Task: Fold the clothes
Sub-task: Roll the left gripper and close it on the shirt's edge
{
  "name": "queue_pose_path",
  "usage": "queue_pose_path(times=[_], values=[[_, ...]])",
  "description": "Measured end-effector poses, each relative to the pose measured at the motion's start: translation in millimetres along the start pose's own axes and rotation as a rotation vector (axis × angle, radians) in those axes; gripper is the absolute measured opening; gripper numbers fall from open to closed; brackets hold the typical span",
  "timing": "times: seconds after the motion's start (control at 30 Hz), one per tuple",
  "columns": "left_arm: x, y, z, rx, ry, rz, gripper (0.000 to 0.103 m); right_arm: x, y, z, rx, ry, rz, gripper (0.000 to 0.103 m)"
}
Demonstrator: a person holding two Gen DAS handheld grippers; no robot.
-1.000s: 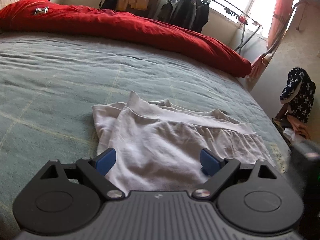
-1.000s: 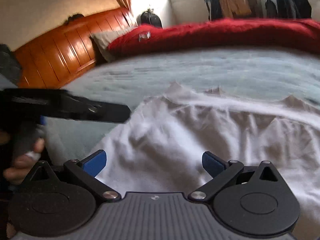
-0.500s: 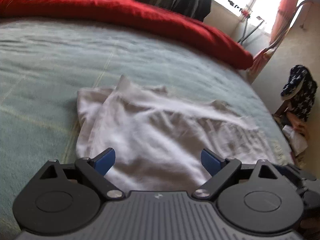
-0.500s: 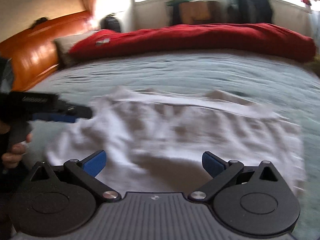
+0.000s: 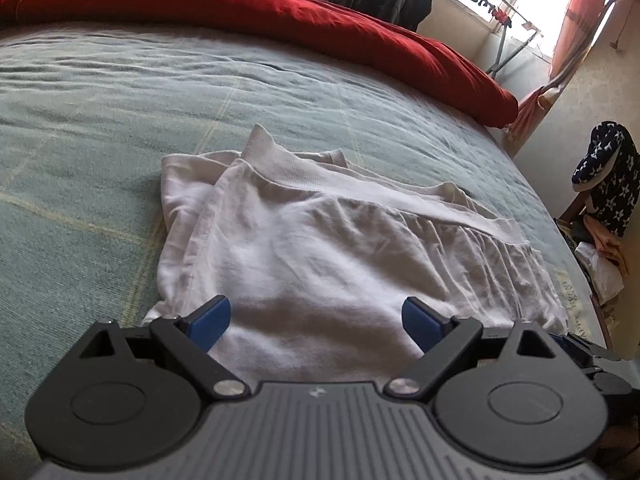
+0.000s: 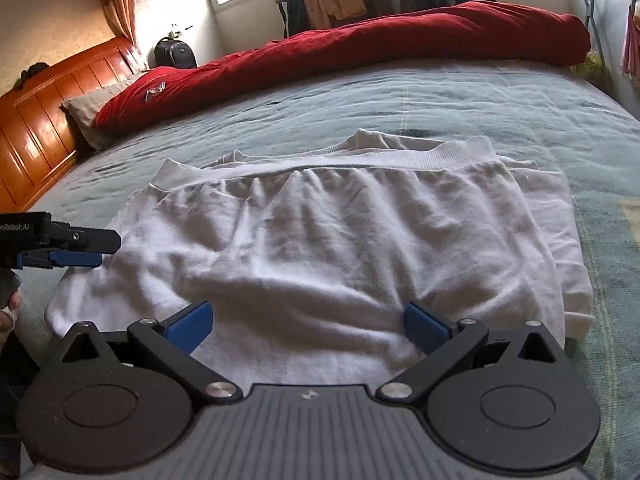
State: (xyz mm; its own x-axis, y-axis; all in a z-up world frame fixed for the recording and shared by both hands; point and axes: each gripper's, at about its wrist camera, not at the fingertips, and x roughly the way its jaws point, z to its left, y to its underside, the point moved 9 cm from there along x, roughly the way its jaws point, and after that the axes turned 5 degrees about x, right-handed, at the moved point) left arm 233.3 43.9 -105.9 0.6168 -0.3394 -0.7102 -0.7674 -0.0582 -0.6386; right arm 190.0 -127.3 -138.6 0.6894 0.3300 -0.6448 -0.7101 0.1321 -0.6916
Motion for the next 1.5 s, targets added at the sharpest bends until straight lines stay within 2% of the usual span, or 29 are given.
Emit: queue_pose_path(times=[0.17,0.23,0.37,0.5,0.6,1.03,1.17,1.27,1.37,1.5], values=[[-11.8,-9.7,-2.1,0.011,0.014,-0.047,0.092,0.6,5.8,7.8,-0.098,0.047,0.011,0.103],[-18.3,-16.5,9.1,-0.002,0.025,-0.068,0.092,-3.1,5.4,12.3,-0.113,0.050,0.015,0.103],[-30.6,-29.5,32.7,-0.032,0.046,-0.108,0.092,-22.2,1.8,21.6,-0.078,-0.047,-0.009,0.103],[-18.4,-23.0,73.0,-0.146,0.067,-0.047,0.092,-39.3,-2.0,25.5,-0.025,-0.130,-0.042,0.103],[-2.1,-27.6,76.5,-0.189,0.141,-0.019,0.092,-43.5,-4.6,23.4,0.017,-0.163,-0.048,0.103],[61.1,-50.6,91.5,-0.370,0.462,0.104,0.094,-29.5,-3.4,9.4,0.079,-0.108,-0.028,0.103],[57.4,-47.2,83.8,-0.325,0.521,0.149,0.096,-32.9,-4.6,9.1,0.090,-0.106,-0.036,0.103],[41.2,-30.4,78.3,-0.293,0.554,0.186,0.096,-36.7,-4.3,9.3,0.081,-0.100,-0.041,0.103],[31.9,-19.7,77.4,-0.263,0.570,0.181,0.092,-39.0,-2.3,9.8,0.079,-0.103,-0.041,0.103],[46.7,-27.2,84.3,-0.301,0.581,0.198,0.091,-35.2,2.1,10.4,0.084,-0.101,-0.024,0.103]])
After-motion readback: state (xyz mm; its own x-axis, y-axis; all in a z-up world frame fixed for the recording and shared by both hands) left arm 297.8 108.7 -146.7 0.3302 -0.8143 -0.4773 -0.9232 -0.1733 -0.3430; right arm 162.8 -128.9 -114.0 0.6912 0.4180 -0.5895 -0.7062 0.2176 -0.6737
